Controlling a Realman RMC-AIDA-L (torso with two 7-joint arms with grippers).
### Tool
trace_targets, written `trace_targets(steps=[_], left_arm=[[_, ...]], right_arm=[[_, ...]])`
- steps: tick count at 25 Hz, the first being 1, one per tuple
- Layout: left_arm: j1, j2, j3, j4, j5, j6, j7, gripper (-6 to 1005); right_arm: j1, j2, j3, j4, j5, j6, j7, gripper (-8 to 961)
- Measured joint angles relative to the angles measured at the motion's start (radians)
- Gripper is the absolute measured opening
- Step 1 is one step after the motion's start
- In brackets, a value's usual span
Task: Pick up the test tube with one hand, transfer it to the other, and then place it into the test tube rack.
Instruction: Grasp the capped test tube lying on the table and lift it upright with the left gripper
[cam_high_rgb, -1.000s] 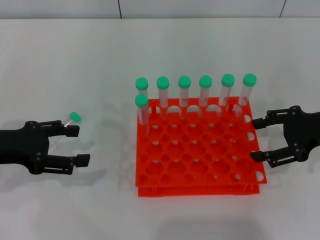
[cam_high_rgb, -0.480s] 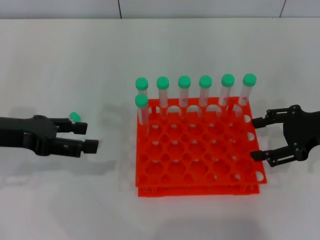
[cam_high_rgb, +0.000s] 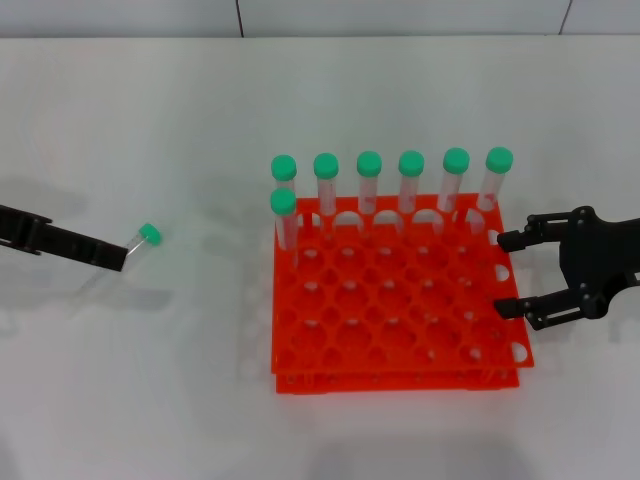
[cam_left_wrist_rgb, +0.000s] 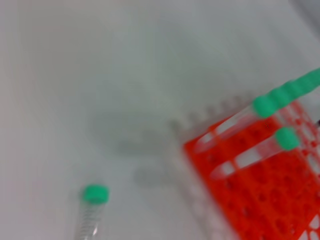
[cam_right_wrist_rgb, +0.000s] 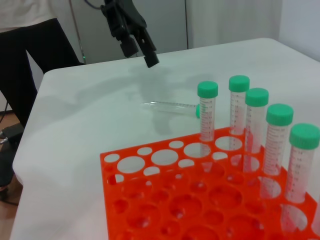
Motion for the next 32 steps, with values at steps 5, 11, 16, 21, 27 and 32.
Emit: trace_targets(steps=[5,11,16,21,27,32], left_arm=[[-0.073,-0.005,0.023,0.008,0.204,0.005,-0.062,832],[-0.109,-0.045,0.128,0.005,0.338,-0.051,-0.109,823],[-0.112,-0.056,0.191,-0.001,0.368,-0.111,-0.128,816],[-0.111,-0.061,0.212,-0.021,0.380,-0.154,-0.127,809],[-0.113,-0.062,0.246,-0.077,0.382,-0.208,-0.118,801],[-0.115,-0.065,0.263,-0.103,0.396,-0.242,-0.115,794]], right_arm=[[-0.004,0.011,0.000,-0.010,-0.006,0.011,-0.004,813],[-0.007,0.014,0.000,-0.018,-0.007,0.019,-0.005,813],[-0.010,0.020,-0.001,-0.018,-0.008,0.021,-0.005,813],[-0.011,0.022,0.000,-0.016,-0.009,0.024,-0.005,813],[-0.011,0.025,-0.002,-0.013,-0.009,0.030,-0.005,813],[-0.011,0.028,-0.006,-0.011,-0.009,0.036,-0.005,814]])
